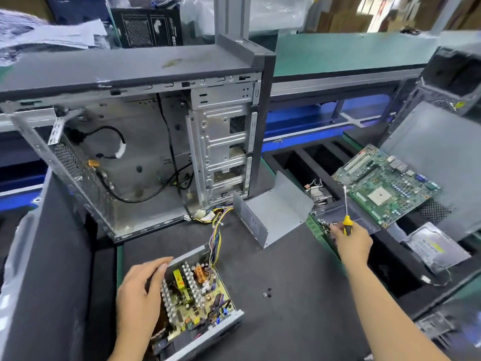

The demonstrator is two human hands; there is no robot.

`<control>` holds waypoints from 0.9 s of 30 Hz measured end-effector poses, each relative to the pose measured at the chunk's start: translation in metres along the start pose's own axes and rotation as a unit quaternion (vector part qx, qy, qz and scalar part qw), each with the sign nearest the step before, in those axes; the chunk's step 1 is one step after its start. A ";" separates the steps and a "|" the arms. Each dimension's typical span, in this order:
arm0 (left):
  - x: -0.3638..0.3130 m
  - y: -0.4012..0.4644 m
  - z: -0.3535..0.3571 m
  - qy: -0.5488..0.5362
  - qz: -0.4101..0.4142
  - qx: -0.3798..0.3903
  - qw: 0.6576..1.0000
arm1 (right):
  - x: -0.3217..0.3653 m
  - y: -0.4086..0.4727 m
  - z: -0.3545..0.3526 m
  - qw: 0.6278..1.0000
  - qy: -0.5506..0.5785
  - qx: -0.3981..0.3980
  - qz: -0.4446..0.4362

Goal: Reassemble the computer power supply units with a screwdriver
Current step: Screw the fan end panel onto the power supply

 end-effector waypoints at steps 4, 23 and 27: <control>0.004 0.003 -0.001 0.017 -0.001 -0.013 1.000 | -0.017 0.016 0.008 0.999 -0.034 0.017 0.022; -0.011 0.000 -0.002 -0.001 0.075 -0.047 0.996 | -0.012 0.037 0.016 0.971 -0.229 0.048 -0.058; -0.010 0.000 -0.001 0.000 0.072 -0.046 0.996 | -0.010 0.036 0.017 0.959 -0.269 0.054 -0.066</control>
Point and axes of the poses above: each hand's wrist, its own y-axis towards the middle knuckle, its own z-axis out of the palm, x = y × z, the point moved 8 cm from there along y, towards the middle knuckle, and after that the axes turned 8 degrees about -z, right-handed, at the moved point
